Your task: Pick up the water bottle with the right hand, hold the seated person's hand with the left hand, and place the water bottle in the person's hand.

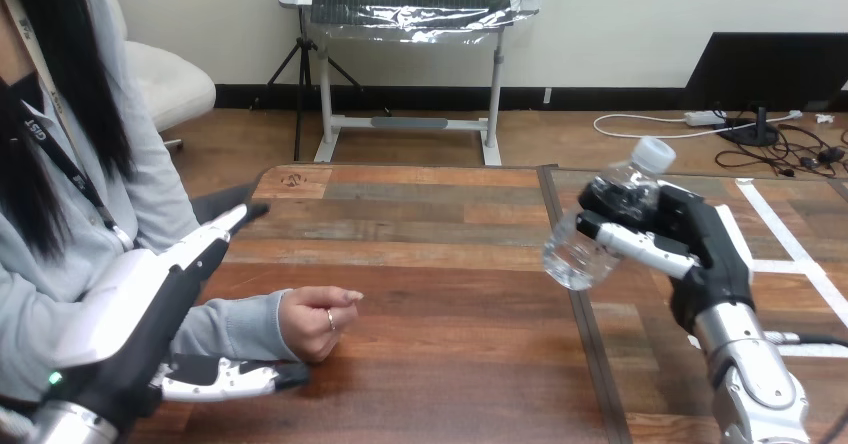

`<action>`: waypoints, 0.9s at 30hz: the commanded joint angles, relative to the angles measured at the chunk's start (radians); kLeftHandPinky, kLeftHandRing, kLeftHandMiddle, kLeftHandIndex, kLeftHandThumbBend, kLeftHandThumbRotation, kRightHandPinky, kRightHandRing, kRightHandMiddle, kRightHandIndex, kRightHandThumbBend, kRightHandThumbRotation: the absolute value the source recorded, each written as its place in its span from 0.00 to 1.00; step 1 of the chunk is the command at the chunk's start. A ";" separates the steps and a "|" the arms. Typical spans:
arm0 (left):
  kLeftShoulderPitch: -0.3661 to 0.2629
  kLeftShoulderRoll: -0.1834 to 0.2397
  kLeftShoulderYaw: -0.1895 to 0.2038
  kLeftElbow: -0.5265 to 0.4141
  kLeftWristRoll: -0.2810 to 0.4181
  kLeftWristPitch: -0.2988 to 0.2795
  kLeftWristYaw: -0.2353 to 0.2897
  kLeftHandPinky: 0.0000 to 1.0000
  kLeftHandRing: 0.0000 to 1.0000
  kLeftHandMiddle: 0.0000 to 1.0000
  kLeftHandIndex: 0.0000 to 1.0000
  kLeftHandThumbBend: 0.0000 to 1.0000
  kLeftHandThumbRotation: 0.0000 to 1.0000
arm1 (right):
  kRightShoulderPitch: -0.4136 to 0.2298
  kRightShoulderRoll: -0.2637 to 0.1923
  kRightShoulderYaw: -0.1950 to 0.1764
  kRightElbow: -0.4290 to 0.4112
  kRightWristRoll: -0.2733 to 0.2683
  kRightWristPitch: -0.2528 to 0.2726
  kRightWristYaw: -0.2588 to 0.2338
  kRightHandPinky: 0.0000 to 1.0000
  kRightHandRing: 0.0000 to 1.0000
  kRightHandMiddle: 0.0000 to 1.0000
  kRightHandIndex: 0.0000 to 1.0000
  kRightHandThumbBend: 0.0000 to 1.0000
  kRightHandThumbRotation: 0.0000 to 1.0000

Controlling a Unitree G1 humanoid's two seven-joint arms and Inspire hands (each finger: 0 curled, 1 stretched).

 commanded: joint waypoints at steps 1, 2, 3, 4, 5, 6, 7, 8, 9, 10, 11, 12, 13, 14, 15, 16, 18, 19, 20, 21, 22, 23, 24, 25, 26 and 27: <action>-0.077 0.082 -0.007 -0.046 0.042 0.040 -0.005 0.81 0.85 0.84 0.85 1.00 0.36 | -0.106 0.007 -0.010 -0.078 0.028 -0.053 0.020 0.32 0.38 0.46 0.45 0.75 0.00; -0.084 0.099 -0.011 -0.045 0.054 0.052 -0.014 0.81 0.84 0.84 0.85 1.00 0.35 | -0.105 0.009 -0.010 -0.084 0.031 -0.057 0.026 0.32 0.38 0.46 0.45 0.75 0.00; -0.088 0.110 -0.015 -0.046 0.062 0.060 -0.020 0.81 0.83 0.83 0.84 1.00 0.35 | -0.104 0.010 -0.010 -0.088 0.033 -0.060 0.030 0.32 0.38 0.46 0.45 0.75 0.00; -0.090 0.118 -0.018 -0.047 0.067 0.067 -0.024 0.80 0.83 0.82 0.84 1.00 0.35 | -0.103 0.011 -0.010 -0.091 0.035 -0.061 0.034 0.32 0.38 0.46 0.45 0.75 0.00; -0.100 0.136 -0.023 -0.039 0.072 0.070 -0.035 0.80 0.82 0.82 0.83 1.00 0.35 | -0.101 0.012 -0.009 -0.096 0.036 -0.067 0.037 0.32 0.38 0.46 0.45 0.75 0.00; -0.105 0.147 -0.027 -0.034 0.074 0.072 -0.041 0.80 0.82 0.81 0.83 1.00 0.35 | -0.100 0.013 -0.008 -0.099 0.036 -0.070 0.040 0.32 0.38 0.46 0.45 0.75 0.00; -0.109 0.155 -0.031 -0.032 0.076 0.074 -0.045 0.79 0.81 0.81 0.82 1.00 0.34 | -0.099 0.013 -0.007 -0.101 0.037 -0.072 0.042 0.32 0.38 0.46 0.44 0.75 0.00; -0.116 0.170 -0.035 -0.032 0.087 0.087 -0.057 0.79 0.81 0.80 0.82 1.00 0.34 | -0.098 0.013 -0.006 -0.105 0.037 -0.078 0.046 0.32 0.38 0.46 0.44 0.75 0.00; -0.120 0.178 -0.038 -0.034 0.094 0.098 -0.065 0.78 0.80 0.80 0.81 1.00 0.35 | -0.097 0.012 -0.005 -0.107 0.038 -0.082 0.050 0.32 0.38 0.46 0.44 0.75 0.00; -0.122 0.184 -0.041 -0.036 0.099 0.106 -0.070 0.78 0.79 0.79 0.81 1.00 0.35 | -0.096 0.012 -0.005 -0.109 0.038 -0.084 0.052 0.32 0.38 0.46 0.44 0.75 0.00; -0.133 0.196 -0.045 -0.019 0.101 0.096 -0.065 0.78 0.79 0.79 0.81 1.00 0.35 | -0.095 0.013 -0.006 -0.113 0.040 -0.084 0.056 0.32 0.39 0.46 0.44 0.75 0.00; -0.139 0.203 -0.048 -0.007 0.100 0.088 -0.060 0.77 0.78 0.78 0.80 1.00 0.34 | -0.094 0.013 -0.007 -0.116 0.043 -0.083 0.058 0.32 0.38 0.46 0.44 0.75 0.00; -0.144 0.208 -0.051 0.001 0.099 0.083 -0.057 0.77 0.77 0.78 0.80 1.00 0.34 | -0.094 0.014 -0.008 -0.119 0.044 -0.082 0.060 0.32 0.38 0.46 0.44 0.75 0.00; -0.153 0.220 -0.057 0.016 0.107 0.077 -0.052 0.76 0.77 0.77 0.79 1.00 0.34 | -0.092 0.016 -0.011 -0.124 0.051 -0.080 0.069 0.32 0.38 0.46 0.44 0.75 0.00; -0.158 0.228 -0.061 0.023 0.112 0.076 -0.050 0.75 0.76 0.77 0.79 1.00 0.33 | -0.091 0.017 -0.014 -0.128 0.056 -0.079 0.076 0.31 0.38 0.46 0.44 0.75 0.00; -0.162 0.234 -0.065 0.028 0.115 0.075 -0.047 0.75 0.75 0.76 0.78 1.00 0.33 | -0.090 0.017 -0.015 -0.131 0.060 -0.079 0.081 0.31 0.38 0.46 0.44 0.75 0.00; -0.178 0.251 -0.076 0.052 0.123 0.069 -0.043 0.74 0.74 0.75 0.77 1.00 0.31 | -0.085 0.017 -0.015 -0.142 0.064 -0.080 0.088 0.31 0.38 0.46 0.44 0.75 0.00; -0.182 0.256 -0.080 0.058 0.124 0.068 -0.042 0.73 0.74 0.75 0.77 1.00 0.31 | -0.084 0.017 -0.015 -0.145 0.066 -0.080 0.090 0.31 0.37 0.46 0.44 0.75 0.00; -0.191 0.263 -0.086 0.072 0.129 0.067 -0.040 0.73 0.73 0.75 0.77 1.00 0.31 | -0.081 0.018 -0.014 -0.152 0.069 -0.080 0.094 0.31 0.37 0.46 0.44 0.75 0.00; -0.197 0.268 -0.091 0.080 0.132 0.068 -0.038 0.73 0.73 0.74 0.76 1.00 0.30 | -0.079 0.018 -0.014 -0.157 0.072 -0.079 0.098 0.30 0.37 0.46 0.44 0.75 0.00; -0.201 0.272 -0.095 0.086 0.134 0.068 -0.037 0.73 0.73 0.74 0.76 1.00 0.30 | -0.077 0.018 -0.014 -0.161 0.074 -0.078 0.100 0.30 0.37 0.45 0.44 0.75 0.00; -0.211 0.280 -0.102 0.099 0.137 0.069 -0.042 0.72 0.72 0.74 0.76 1.00 0.30 | -0.074 0.018 -0.014 -0.167 0.077 -0.078 0.102 0.30 0.37 0.45 0.44 0.75 0.00; -0.217 0.286 -0.108 0.106 0.139 0.070 -0.046 0.72 0.72 0.74 0.76 1.00 0.30 | -0.072 0.018 -0.013 -0.172 0.078 -0.078 0.104 0.30 0.36 0.45 0.43 0.75 0.00; -0.221 0.290 -0.113 0.112 0.139 0.070 -0.047 0.72 0.72 0.74 0.76 1.00 0.30 | -0.070 0.018 -0.013 -0.176 0.079 -0.078 0.106 0.30 0.36 0.45 0.43 0.75 0.00; -0.231 0.295 -0.119 0.129 0.139 0.065 -0.045 0.72 0.72 0.74 0.76 1.00 0.30 | -0.066 0.018 -0.012 -0.183 0.081 -0.080 0.107 0.30 0.36 0.45 0.43 0.75 0.00; -0.238 0.299 -0.124 0.141 0.138 0.061 -0.041 0.72 0.72 0.73 0.76 1.00 0.31 | -0.063 0.018 -0.012 -0.189 0.081 -0.081 0.109 0.29 0.36 0.44 0.43 0.76 0.00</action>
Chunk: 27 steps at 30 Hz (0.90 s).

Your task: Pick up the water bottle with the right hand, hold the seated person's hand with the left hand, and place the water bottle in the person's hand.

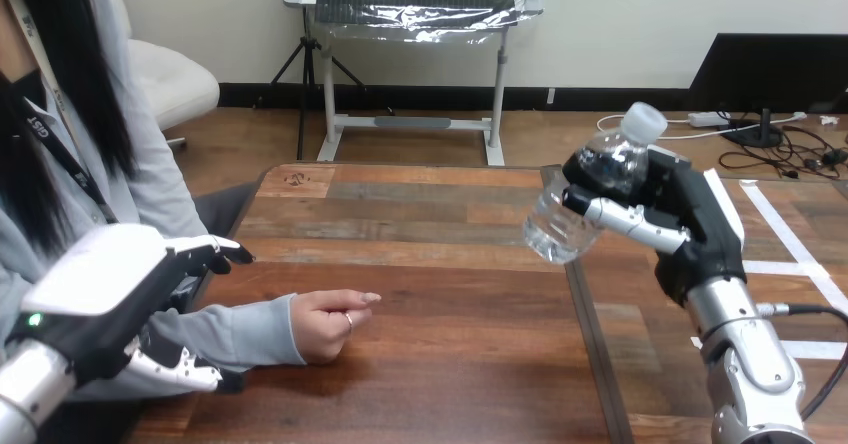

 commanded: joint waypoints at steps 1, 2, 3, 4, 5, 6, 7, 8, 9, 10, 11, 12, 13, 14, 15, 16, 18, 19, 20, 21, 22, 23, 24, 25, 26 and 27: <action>-0.098 0.044 -0.042 0.061 0.006 -0.018 0.024 0.72 0.71 0.73 0.75 1.00 0.31 | -0.060 0.000 -0.011 -0.092 0.028 -0.042 0.007 0.29 0.35 0.44 0.43 0.76 0.00; -0.107 0.050 -0.049 0.072 0.010 -0.019 0.022 0.72 0.71 0.73 0.75 1.00 0.31 | -0.055 -0.001 -0.010 -0.100 0.029 -0.043 0.009 0.29 0.35 0.44 0.43 0.76 0.00; -0.112 0.055 -0.054 0.079 0.012 -0.019 0.020 0.71 0.71 0.73 0.75 1.00 0.31 | -0.052 -0.002 -0.009 -0.105 0.029 -0.044 0.010 0.29 0.35 0.44 0.43 0.76 0.00; -0.117 0.059 -0.059 0.085 0.014 -0.020 0.020 0.71 0.71 0.73 0.75 1.00 0.31 | -0.050 -0.002 -0.009 -0.109 0.029 -0.044 0.011 0.29 0.35 0.44 0.43 0.76 0.00; -0.124 0.063 -0.065 0.091 0.016 -0.012 0.013 0.71 0.71 0.73 0.75 1.00 0.31 | -0.046 -0.002 -0.009 -0.115 0.033 -0.045 0.020 0.29 0.35 0.44 0.43 0.76 0.00; -0.128 0.065 -0.069 0.095 0.017 -0.006 0.009 0.71 0.71 0.73 0.75 1.00 0.31 | -0.043 -0.002 -0.010 -0.119 0.036 -0.045 0.026 0.29 0.35 0.44 0.43 0.76 0.00; -0.132 0.067 -0.073 0.098 0.018 -0.003 0.007 0.70 0.71 0.73 0.75 1.00 0.31 | -0.042 -0.002 -0.010 -0.123 0.038 -0.045 0.030 0.29 0.35 0.44 0.43 0.75 0.00; -0.140 0.071 -0.079 0.109 0.021 -0.003 0.008 0.69 0.71 0.73 0.75 1.00 0.30 | -0.038 -0.001 -0.012 -0.130 0.045 -0.041 0.038 0.29 0.35 0.44 0.43 0.75 0.00; -0.146 0.073 -0.084 0.117 0.023 -0.004 0.010 0.69 0.71 0.73 0.75 1.00 0.30 | -0.036 0.000 -0.013 -0.136 0.049 -0.037 0.043 0.29 0.35 0.44 0.43 0.75 0.00; -0.150 0.075 -0.088 0.123 0.024 -0.005 0.012 0.68 0.70 0.73 0.75 1.00 0.30 | -0.034 0.000 -0.014 -0.140 0.052 -0.034 0.046 0.28 0.35 0.44 0.43 0.74 0.00; -0.158 0.078 -0.094 0.134 0.027 -0.007 0.013 0.68 0.70 0.72 0.75 1.00 0.29 | -0.030 0.000 -0.014 -0.147 0.054 -0.034 0.049 0.28 0.35 0.44 0.43 0.74 0.00; -0.164 0.080 -0.099 0.142 0.028 -0.009 0.015 0.67 0.70 0.72 0.75 1.00 0.29 | -0.027 0.000 -0.013 -0.151 0.055 -0.035 0.050 0.28 0.35 0.44 0.43 0.74 0.00; -0.168 0.082 -0.104 0.148 0.029 -0.010 0.017 0.67 0.69 0.72 0.75 1.00 0.29 | -0.025 0.000 -0.012 -0.155 0.056 -0.035 0.051 0.28 0.35 0.44 0.43 0.74 0.00; -0.176 0.085 -0.110 0.158 0.031 -0.008 0.016 0.66 0.69 0.72 0.74 1.00 0.28 | -0.020 0.001 -0.012 -0.163 0.059 -0.033 0.053 0.28 0.35 0.44 0.43 0.74 0.00; -0.181 0.087 -0.115 0.163 0.032 -0.005 0.015 0.66 0.69 0.72 0.74 1.00 0.28 | -0.017 0.001 -0.013 -0.169 0.062 -0.031 0.055 0.28 0.35 0.44 0.43 0.74 0.00; -0.184 0.089 -0.120 0.167 0.033 -0.004 0.015 0.65 0.68 0.71 0.74 1.00 0.28 | -0.015 0.002 -0.013 -0.174 0.064 -0.029 0.056 0.28 0.35 0.44 0.43 0.74 0.00; -0.197 0.093 -0.133 0.186 0.038 -0.007 0.018 0.64 0.67 0.71 0.74 1.00 0.27 | -0.008 0.006 -0.016 -0.188 0.075 -0.024 0.067 0.29 0.35 0.44 0.43 0.73 0.00; -0.201 0.095 -0.137 0.192 0.039 -0.008 0.020 0.64 0.67 0.71 0.74 1.00 0.27 | -0.007 0.007 -0.016 -0.192 0.078 -0.022 0.071 0.29 0.35 0.43 0.43 0.73 0.00; -0.208 0.095 -0.144 0.203 0.041 -0.010 0.022 0.64 0.67 0.71 0.74 1.00 0.27 | -0.002 0.007 -0.016 -0.200 0.081 -0.022 0.074 0.29 0.35 0.43 0.43 0.72 0.00; -0.212 0.095 -0.149 0.211 0.042 -0.011 0.024 0.63 0.67 0.70 0.73 1.00 0.27 | 0.000 0.007 -0.015 -0.205 0.083 -0.021 0.076 0.29 0.35 0.43 0.43 0.72 0.00; -0.216 0.095 -0.153 0.216 0.043 -0.012 0.026 0.63 0.66 0.70 0.73 1.00 0.27 | 0.003 0.007 -0.014 -0.209 0.084 -0.021 0.077 0.29 0.35 0.43 0.43 0.72 0.00; -0.223 0.095 -0.160 0.229 0.047 -0.015 0.032 0.63 0.66 0.70 0.73 1.00 0.27 | 0.007 0.007 -0.013 -0.217 0.086 -0.020 0.078 0.29 0.35 0.43 0.43 0.72 0.00; -0.228 0.095 -0.165 0.238 0.050 -0.017 0.036 0.62 0.66 0.70 0.73 1.00 0.27 | 0.010 0.008 -0.012 -0.222 0.087 -0.019 0.078 0.29 0.35 0.43 0.43 0.72 0.00; -0.231 0.096 -0.169 0.245 0.052 -0.020 0.039 0.62 0.65 0.70 0.73 1.00 0.27 | 0.012 0.008 -0.012 -0.226 0.088 -0.018 0.078 0.29 0.35 0.43 0.43 0.72 0.00; -0.238 0.094 -0.176 0.257 0.056 -0.020 0.042 0.62 0.65 0.69 0.73 1.00 0.27 | 0.015 0.010 -0.012 -0.233 0.091 -0.018 0.081 0.29 0.35 0.43 0.43 0.72 0.00; -0.243 0.093 -0.181 0.265 0.058 -0.019 0.045 0.61 0.65 0.69 0.72 1.00 0.27 | 0.018 0.011 -0.011 -0.239 0.094 -0.017 0.083 0.29 0.35 0.43 0.43 0.72 0.00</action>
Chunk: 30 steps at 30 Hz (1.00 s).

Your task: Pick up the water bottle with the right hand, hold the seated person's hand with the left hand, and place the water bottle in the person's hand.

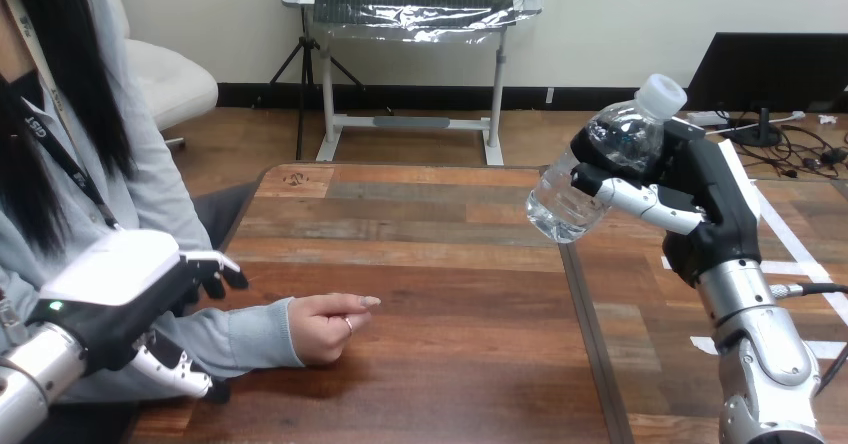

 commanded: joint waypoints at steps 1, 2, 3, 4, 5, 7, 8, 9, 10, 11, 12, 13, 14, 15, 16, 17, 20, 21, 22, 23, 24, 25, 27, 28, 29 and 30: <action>-0.092 0.030 -0.032 0.047 0.010 -0.010 0.038 0.61 0.64 0.69 0.72 1.00 0.28 | -0.023 0.011 -0.009 -0.088 0.033 -0.011 0.009 0.29 0.35 0.43 0.43 0.72 0.00; -0.098 0.028 -0.039 0.059 0.013 -0.011 0.041 0.61 0.64 0.69 0.72 1.00 0.28 | -0.018 0.013 -0.008 -0.098 0.037 -0.008 0.010 0.29 0.35 0.43 0.44 0.72 0.00; -0.102 0.028 -0.043 0.067 0.015 -0.012 0.043 0.60 0.64 0.68 0.71 1.00 0.28 | -0.015 0.015 -0.008 -0.106 0.039 -0.005 0.011 0.29 0.35 0.43 0.44 0.72 0.00; -0.105 0.027 -0.047 0.073 0.016 -0.013 0.045 0.60 0.64 0.68 0.71 1.00 0.28 | -0.012 0.016 -0.007 -0.112 0.041 -0.002 0.011 0.29 0.35 0.43 0.44 0.72 0.00; -0.112 0.026 -0.053 0.087 0.016 -0.015 0.046 0.60 0.63 0.68 0.71 1.00 0.28 | -0.008 0.018 -0.007 -0.122 0.045 0.001 0.013 0.29 0.35 0.43 0.44 0.72 0.00; -0.121 0.025 -0.061 0.104 0.014 -0.019 0.049 0.60 0.63 0.67 0.70 1.00 0.29 | -0.002 0.020 -0.005 -0.136 0.050 0.007 0.015 0.29 0.34 0.43 0.44 0.72 0.00; -0.128 0.026 -0.069 0.118 0.017 -0.023 0.053 0.59 0.62 0.66 0.70 1.00 0.29 | 0.003 0.021 -0.003 -0.146 0.048 0.009 0.011 0.29 0.34 0.43 0.44 0.72 0.00; -0.133 0.027 -0.074 0.127 0.020 -0.026 0.057 0.59 0.61 0.65 0.68 1.00 0.30 | 0.006 0.022 -0.002 -0.154 0.046 0.011 0.007 0.28 0.34 0.42 0.43 0.73 0.00; -0.137 0.027 -0.079 0.134 0.022 -0.028 0.060 0.58 0.61 0.65 0.68 1.00 0.30 | 0.009 0.022 -0.001 -0.160 0.045 0.013 0.004 0.28 0.34 0.42 0.43 0.73 0.00; -0.140 0.026 -0.084 0.142 0.022 -0.026 0.059 0.58 0.61 0.64 0.68 1.00 0.30 | 0.014 0.023 0.000 -0.171 0.045 0.017 0.004 0.28 0.34 0.42 0.43 0.73 0.00; -0.143 0.026 -0.088 0.147 0.022 -0.024 0.058 0.58 0.60 0.64 0.67 1.00 0.31 | 0.017 0.024 0.001 -0.179 0.046 0.020 0.004 0.28 0.34 0.42 0.43 0.73 0.00; -0.145 0.026 -0.091 0.151 0.022 -0.023 0.058 0.58 0.60 0.63 0.67 1.00 0.31 | 0.020 0.024 0.001 -0.185 0.047 0.023 0.004 0.28 0.34 0.42 0.43 0.73 0.00; -0.150 0.026 -0.097 0.159 0.021 -0.021 0.053 0.57 0.59 0.63 0.66 1.00 0.31 | 0.025 0.026 0.002 -0.197 0.048 0.029 0.003 0.28 0.34 0.42 0.43 0.73 0.00; -0.153 0.027 -0.101 0.166 0.020 -0.021 0.049 0.57 0.59 0.62 0.66 1.00 0.32 | 0.028 0.027 0.002 -0.206 0.049 0.034 0.002 0.28 0.34 0.42 0.43 0.73 0.00; -0.156 0.027 -0.105 0.170 0.019 -0.021 0.048 0.57 0.58 0.62 0.66 1.00 0.33 | 0.031 0.028 0.003 -0.213 0.050 0.038 0.001 0.28 0.34 0.42 0.43 0.73 0.00; -0.159 0.027 -0.109 0.175 0.015 -0.016 0.037 0.56 0.58 0.62 0.65 1.00 0.34 | 0.035 0.030 0.003 -0.224 0.055 0.045 0.004 0.28 0.34 0.42 0.43 0.73 0.00; -0.166 0.026 -0.117 0.187 0.007 -0.013 0.027 0.56 0.57 0.61 0.64 1.00 0.37 | 0.043 0.033 0.003 -0.247 0.066 0.058 0.014 0.28 0.34 0.42 0.43 0.71 0.00; -0.168 0.027 -0.120 0.193 0.007 -0.015 0.029 0.56 0.57 0.60 0.64 1.00 0.38 | 0.046 0.033 0.003 -0.253 0.070 0.062 0.017 0.28 0.34 0.42 0.43 0.71 0.00; -0.169 0.027 -0.123 0.197 0.006 -0.017 0.031 0.56 0.57 0.60 0.64 1.00 0.38 | 0.048 0.033 0.003 -0.258 0.073 0.065 0.019 0.27 0.34 0.42 0.43 0.71 0.00; -0.172 0.025 -0.126 0.203 0.006 -0.012 0.029 0.56 0.57 0.60 0.64 1.00 0.38 | 0.051 0.033 0.005 -0.265 0.075 0.066 0.020 0.27 0.34 0.42 0.43 0.71 0.00; -0.172 0.025 -0.128 0.206 0.005 -0.009 0.028 0.56 0.57 0.60 0.63 1.00 0.39 | 0.055 0.033 0.006 -0.274 0.075 0.068 0.019 0.27 0.34 0.42 0.43 0.71 0.00; -0.173 0.025 -0.131 0.208 0.004 -0.008 0.027 0.56 0.56 0.59 0.63 1.00 0.39 | 0.058 0.033 0.008 -0.280 0.076 0.070 0.018 0.27 0.34 0.42 0.43 0.71 0.00; -0.175 0.025 -0.136 0.219 0.003 -0.012 0.035 0.54 0.55 0.58 0.61 1.00 0.39 | 0.064 0.032 0.011 -0.294 0.079 0.074 0.020 0.27 0.33 0.42 0.43 0.71 0.00; -0.176 0.024 -0.138 0.223 0.003 -0.013 0.038 0.54 0.54 0.57 0.61 1.00 0.39 | 0.066 0.032 0.012 -0.297 0.080 0.076 0.020 0.27 0.33 0.42 0.43 0.71 0.00; -0.177 0.023 -0.140 0.227 0.002 -0.011 0.037 0.53 0.54 0.57 0.60 1.00 0.39 | 0.068 0.031 0.013 -0.300 0.080 0.074 0.022 0.27 0.33 0.42 0.43 0.70 0.00; -0.177 0.021 -0.142 0.229 0.001 -0.008 0.036 0.53 0.53 0.56 0.60 1.00 0.39 | 0.069 0.031 0.014 -0.303 0.080 0.073 0.023 0.27 0.33 0.42 0.43 0.70 0.00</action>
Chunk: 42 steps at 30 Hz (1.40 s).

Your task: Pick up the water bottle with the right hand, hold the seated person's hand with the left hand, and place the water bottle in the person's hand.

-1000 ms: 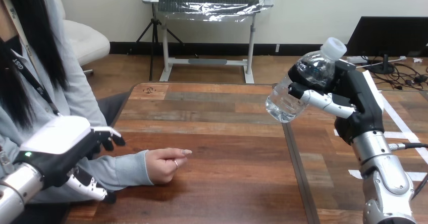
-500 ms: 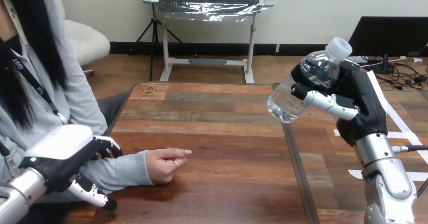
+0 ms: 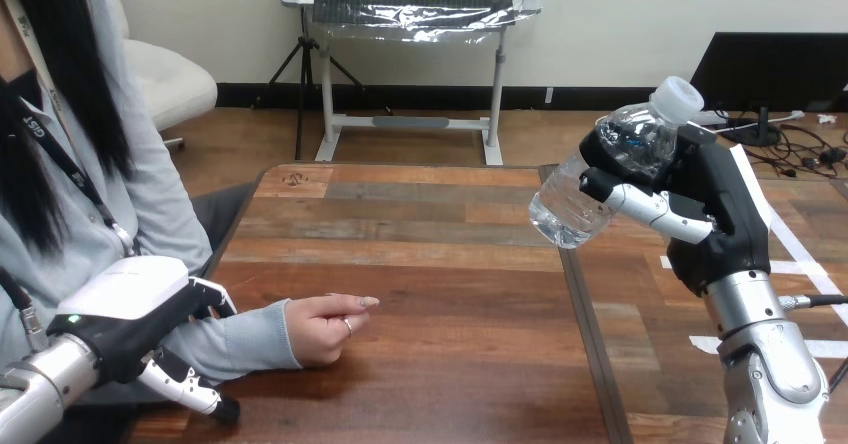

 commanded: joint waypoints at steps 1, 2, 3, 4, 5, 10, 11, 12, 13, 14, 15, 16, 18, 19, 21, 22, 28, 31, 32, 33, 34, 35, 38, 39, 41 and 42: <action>-0.071 0.021 -0.015 0.023 -0.013 0.006 0.008 0.52 0.53 0.56 0.59 1.00 0.39 | -0.040 0.008 -0.001 -0.091 0.025 -0.009 0.007 0.27 0.33 0.42 0.43 0.70 0.00; -0.073 0.018 -0.016 0.028 -0.018 0.007 0.002 0.52 0.52 0.56 0.59 1.00 0.39 | -0.039 0.010 -0.001 -0.092 0.030 -0.009 0.013 0.27 0.33 0.42 0.43 0.70 0.00; -0.074 0.017 -0.017 0.032 -0.022 0.008 -0.002 0.51 0.52 0.55 0.58 1.00 0.39 | -0.039 0.011 -0.001 -0.094 0.034 -0.008 0.018 0.27 0.33 0.42 0.43 0.71 0.00; -0.075 0.016 -0.018 0.034 -0.025 0.009 -0.004 0.51 0.52 0.55 0.58 1.00 0.39 | -0.039 0.012 -0.002 -0.095 0.036 -0.007 0.021 0.26 0.33 0.42 0.43 0.71 0.00; -0.076 0.013 -0.019 0.041 -0.029 0.007 -0.005 0.51 0.51 0.54 0.57 1.00 0.38 | -0.036 0.014 0.000 -0.102 0.036 -0.005 0.021 0.26 0.33 0.42 0.43 0.71 0.00; -0.075 0.008 -0.024 0.051 -0.036 0.000 0.008 0.50 0.49 0.52 0.54 1.00 0.32 | -0.025 0.021 0.002 -0.132 0.048 0.022 0.033 0.26 0.33 0.42 0.42 0.72 0.00; -0.074 0.006 -0.025 0.051 -0.039 -0.001 0.008 0.50 0.49 0.51 0.54 1.00 0.31 | -0.022 0.024 0.003 -0.139 0.051 0.029 0.036 0.26 0.33 0.42 0.42 0.72 0.00; -0.074 0.005 -0.025 0.051 -0.042 -0.002 0.008 0.49 0.48 0.51 0.53 1.00 0.29 | -0.020 0.026 0.005 -0.145 0.052 0.034 0.037 0.26 0.33 0.42 0.42 0.72 0.00; -0.074 0.005 -0.026 0.052 -0.044 -0.002 0.007 0.49 0.48 0.51 0.52 1.00 0.27 | -0.018 0.027 0.006 -0.149 0.053 0.037 0.038 0.26 0.33 0.42 0.42 0.72 0.00; -0.074 0.003 -0.027 0.052 -0.048 -0.004 0.008 0.49 0.48 0.50 0.52 1.00 0.25 | -0.017 0.027 0.009 -0.152 0.050 0.034 0.039 0.26 0.33 0.42 0.42 0.72 0.00; -0.074 0.002 -0.027 0.053 -0.050 -0.005 0.008 0.48 0.47 0.50 0.51 0.99 0.22 | -0.015 0.027 0.011 -0.153 0.047 0.032 0.039 0.26 0.33 0.42 0.42 0.72 0.00; -0.074 0.002 -0.028 0.053 -0.052 -0.005 0.008 0.47 0.46 0.49 0.50 0.98 0.17 | -0.015 0.027 0.012 -0.155 0.045 0.031 0.040 0.26 0.33 0.42 0.42 0.72 0.00; -0.075 0.000 -0.031 0.059 -0.055 -0.015 0.017 0.45 0.44 0.48 0.49 0.97 0.13 | -0.013 0.027 0.016 -0.153 0.038 0.020 0.043 0.26 0.33 0.42 0.42 0.72 0.00; -0.076 0.000 -0.032 0.061 -0.056 -0.018 0.020 0.43 0.43 0.47 0.48 0.97 0.11 | -0.013 0.027 0.018 -0.153 0.036 0.018 0.044 0.26 0.33 0.42 0.42 0.72 0.00; -0.077 -0.001 -0.033 0.062 -0.061 -0.020 0.019 0.41 0.42 0.46 0.47 0.96 0.07 | -0.012 0.028 0.020 -0.154 0.038 0.020 0.048 0.26 0.33 0.42 0.42 0.72 0.00; -0.078 -0.002 -0.034 0.062 -0.062 -0.020 0.019 0.39 0.41 0.46 0.47 0.95 0.06 | -0.012 0.028 0.020 -0.154 0.039 0.021 0.050 0.26 0.33 0.42 0.42 0.71 0.00; -0.085 -0.004 -0.040 0.067 -0.071 -0.029 0.021 0.32 0.36 0.42 0.42 0.92 0.01 | -0.008 0.037 0.030 -0.165 0.042 0.041 0.052 0.26 0.33 0.41 0.42 0.72 0.00; -0.086 -0.004 -0.042 0.066 -0.076 -0.030 0.019 0.29 0.34 0.41 0.41 0.90 0.01 | -0.007 0.042 0.033 -0.165 0.043 0.039 0.059 0.26 0.33 0.41 0.42 0.72 0.00; -0.087 -0.004 -0.043 0.065 -0.078 -0.030 0.017 0.29 0.34 0.41 0.41 0.89 0.00 | -0.006 0.043 0.035 -0.166 0.041 0.039 0.060 0.26 0.33 0.41 0.42 0.72 0.00; -0.087 -0.003 -0.044 0.064 -0.079 -0.029 0.016 0.28 0.33 0.40 0.40 0.89 0.00 | -0.005 0.044 0.037 -0.167 0.040 0.039 0.061 0.26 0.33 0.41 0.42 0.72 0.00; -0.087 -0.003 -0.044 0.063 -0.081 -0.029 0.015 0.27 0.32 0.40 0.40 0.87 0.00 | -0.005 0.044 0.038 -0.167 0.039 0.039 0.062 0.26 0.33 0.41 0.42 0.72 0.00; -0.087 -0.004 -0.044 0.063 -0.083 -0.031 0.015 0.26 0.32 0.40 0.40 0.87 0.00 | -0.003 0.045 0.040 -0.170 0.039 0.043 0.062 0.26 0.33 0.41 0.42 0.72 0.00; -0.090 -0.003 -0.047 0.064 -0.082 -0.035 0.020 0.25 0.32 0.39 0.39 0.85 0.00 | -0.002 0.048 0.045 -0.171 0.038 0.045 0.065 0.26 0.33 0.41 0.42 0.71 0.00; -0.091 -0.002 -0.048 0.064 -0.079 -0.036 0.023 0.25 0.32 0.39 0.39 0.85 0.00 | -0.002 0.049 0.047 -0.170 0.037 0.042 0.067 0.26 0.33 0.41 0.42 0.71 0.00; -0.092 -0.002 -0.048 0.063 -0.079 -0.037 0.024 0.25 0.31 0.39 0.39 0.84 0.00 | -0.001 0.050 0.051 -0.168 0.035 0.039 0.070 0.26 0.32 0.41 0.43 0.70 0.00; -0.091 -0.002 -0.047 0.060 -0.080 -0.036 0.022 0.25 0.31 0.39 0.39 0.84 0.00 | -0.001 0.050 0.052 -0.168 0.034 0.039 0.071 0.26 0.32 0.41 0.43 0.70 0.00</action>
